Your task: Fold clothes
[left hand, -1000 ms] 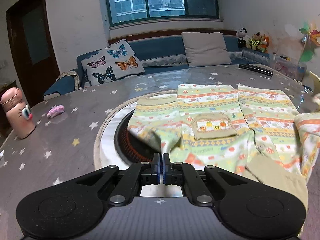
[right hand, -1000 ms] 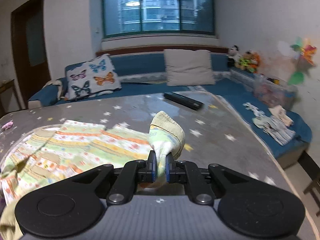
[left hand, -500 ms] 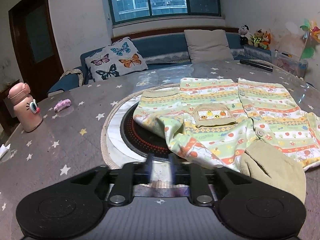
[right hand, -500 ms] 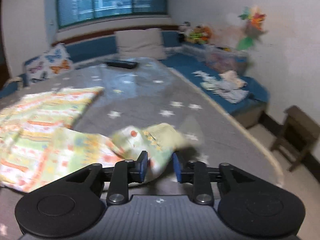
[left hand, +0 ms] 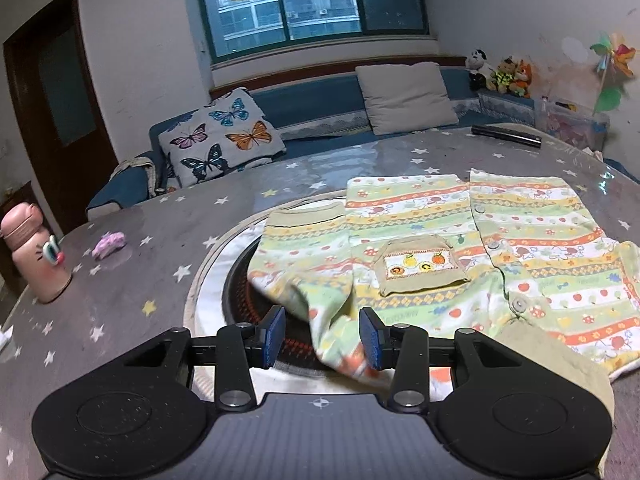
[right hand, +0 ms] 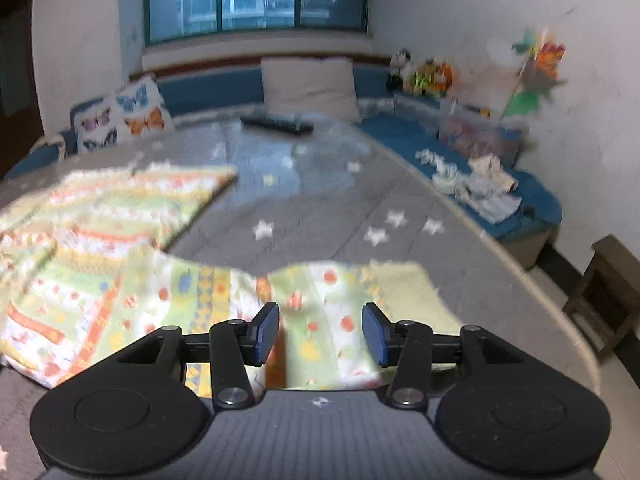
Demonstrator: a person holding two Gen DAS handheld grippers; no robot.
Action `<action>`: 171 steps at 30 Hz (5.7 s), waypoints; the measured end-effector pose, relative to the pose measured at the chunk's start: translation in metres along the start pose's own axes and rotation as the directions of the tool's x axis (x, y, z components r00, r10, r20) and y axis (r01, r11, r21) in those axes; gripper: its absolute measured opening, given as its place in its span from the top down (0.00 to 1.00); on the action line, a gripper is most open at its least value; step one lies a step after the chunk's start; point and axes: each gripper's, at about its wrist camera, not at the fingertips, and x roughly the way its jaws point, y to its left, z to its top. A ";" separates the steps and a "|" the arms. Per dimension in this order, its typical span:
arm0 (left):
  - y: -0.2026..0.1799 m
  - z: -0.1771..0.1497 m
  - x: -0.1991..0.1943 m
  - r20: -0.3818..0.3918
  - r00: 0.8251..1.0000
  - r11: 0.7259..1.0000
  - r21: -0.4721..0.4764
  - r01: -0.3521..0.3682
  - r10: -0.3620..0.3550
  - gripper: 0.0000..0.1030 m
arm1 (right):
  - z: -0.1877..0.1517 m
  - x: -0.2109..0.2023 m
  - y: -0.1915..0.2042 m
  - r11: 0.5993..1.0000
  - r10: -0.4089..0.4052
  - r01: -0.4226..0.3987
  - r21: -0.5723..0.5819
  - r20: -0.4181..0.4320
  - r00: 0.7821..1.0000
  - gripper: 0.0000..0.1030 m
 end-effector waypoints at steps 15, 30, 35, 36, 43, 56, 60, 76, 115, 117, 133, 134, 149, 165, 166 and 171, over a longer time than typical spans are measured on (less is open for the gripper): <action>-0.007 0.063 0.100 -0.090 0.996 1.000 -0.006 0.028 -0.028 0.57 | 0.000 0.016 -0.009 0.997 -0.041 0.040 0.059 0.023 0.999 0.36; 0.008 0.066 0.147 -0.140 0.988 0.998 -0.017 0.066 -0.068 0.98 | 0.001 0.017 -0.007 0.997 -0.044 0.042 0.068 0.029 0.999 0.32; 0.038 0.061 0.124 -0.080 0.996 0.997 -0.071 -0.035 0.030 0.99 | 0.001 0.016 -0.007 0.997 -0.045 0.043 0.067 0.028 0.999 0.32; 0.048 0.059 0.118 -0.073 0.996 0.994 -0.098 -0.059 0.052 0.99 | 0.001 0.016 -0.007 0.997 -0.046 0.044 0.067 0.028 0.999 0.32; 0.109 0.031 0.071 -0.049 0.982 0.945 -0.269 -0.187 0.180 0.99 | 0.000 0.016 -0.005 0.997 -0.047 0.045 0.066 0.026 0.999 0.32; 0.149 -0.047 0.003 -0.092 0.952 0.845 -0.443 -0.301 0.291 0.99 | 0.001 0.020 0.008 0.999 -0.024 0.022 0.046 0.034 0.999 0.25; 0.160 -0.065 -0.021 -0.110 0.939 0.813 -0.475 -0.339 0.327 0.99 | 0.009 0.030 0.022 1.000 0.017 -0.018 0.013 0.033 0.999 0.24; 0.170 -0.108 -0.058 -0.243 0.906 0.820 -0.392 -0.418 0.346 0.93 | 0.011 0.022 0.020 0.998 0.042 -0.043 -0.053 -0.016 0.999 0.25; -0.023 -0.055 -0.024 -0.025 0.984 0.982 0.053 0.179 -0.178 0.77 | 0.012 -0.001 0.241 0.714 0.503 -0.505 -0.485 -0.146 0.852 0.32; -0.017 -0.052 -0.022 -0.024 0.981 0.981 0.021 0.191 -0.190 0.77 | 0.022 0.003 0.231 0.735 0.500 -0.504 -0.454 -0.140 0.855 0.33; -0.010 -0.054 -0.017 -0.051 0.971 0.972 -0.004 0.234 -0.234 0.76 | 0.115 0.117 0.181 0.928 0.283 -0.294 -0.228 -0.079 0.956 0.76; -0.009 -0.054 -0.017 -0.052 0.970 0.971 -0.006 0.238 -0.238 0.76 | 0.117 0.124 0.181 0.931 0.282 -0.295 -0.215 -0.089 0.955 0.82; -0.010 -0.054 -0.017 -0.050 0.966 0.967 -0.013 0.255 -0.255 0.72 | 0.133 0.150 0.201 0.922 0.274 -0.284 -0.263 -0.077 0.959 0.91; 0.003 -0.058 -0.023 -0.058 0.982 0.983 -0.068 0.173 -0.177 0.59 | 0.033 0.017 0.210 0.727 0.463 -0.500 -0.471 -0.201 0.863 0.49; 0.003 -0.059 -0.024 -0.058 0.983 0.983 -0.066 0.172 -0.175 0.58 | 0.027 0.010 0.209 0.720 0.467 -0.500 -0.481 -0.196 0.862 0.49; 0.001 -0.061 -0.028 -0.052 0.984 0.984 -0.056 0.167 -0.170 0.55 | 0.001 -0.017 0.190 0.734 0.477 -0.491 -0.469 -0.160 0.864 0.47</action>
